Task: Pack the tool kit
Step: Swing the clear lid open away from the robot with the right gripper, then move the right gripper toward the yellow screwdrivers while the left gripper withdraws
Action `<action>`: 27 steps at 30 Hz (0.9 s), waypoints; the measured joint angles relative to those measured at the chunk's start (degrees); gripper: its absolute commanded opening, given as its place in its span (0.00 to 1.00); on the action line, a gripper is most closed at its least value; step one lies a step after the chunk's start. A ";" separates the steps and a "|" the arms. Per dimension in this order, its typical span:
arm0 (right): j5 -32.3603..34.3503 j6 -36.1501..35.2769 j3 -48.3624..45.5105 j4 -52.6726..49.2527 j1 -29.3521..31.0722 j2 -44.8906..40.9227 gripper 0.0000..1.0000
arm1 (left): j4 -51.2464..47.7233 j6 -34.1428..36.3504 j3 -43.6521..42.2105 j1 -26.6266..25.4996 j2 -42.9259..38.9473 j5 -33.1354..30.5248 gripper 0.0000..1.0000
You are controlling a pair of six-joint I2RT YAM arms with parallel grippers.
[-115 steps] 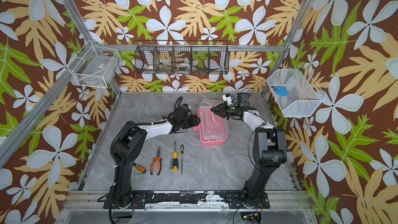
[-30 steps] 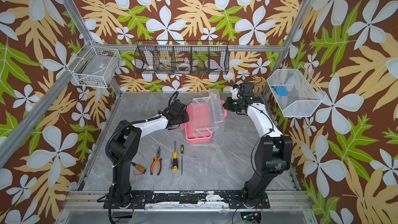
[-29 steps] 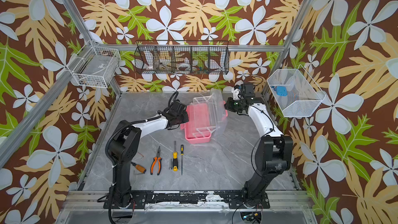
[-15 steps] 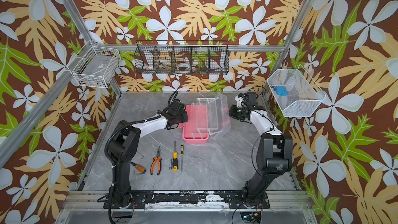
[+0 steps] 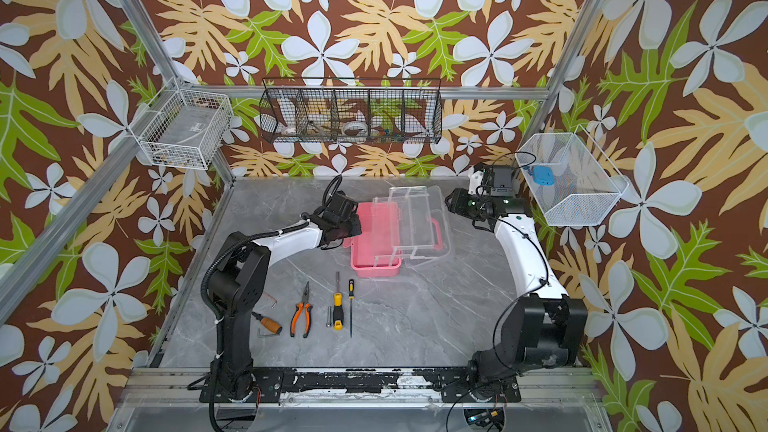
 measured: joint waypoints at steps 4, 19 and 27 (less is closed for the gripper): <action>-0.09 -0.96 0.81 0.04 5.01 -0.52 0.00 | -0.70 -0.55 1.03 -0.07 0.46 0.20 0.12; -0.70 -2.14 -8.81 -0.63 7.48 -1.90 0.14 | -0.57 -4.13 -0.79 -0.22 -0.76 3.54 0.28; 9.46 -5.14 -7.67 -1.20 26.97 -7.37 0.36 | -6.25 -5.53 0.07 -0.31 -9.92 5.33 0.54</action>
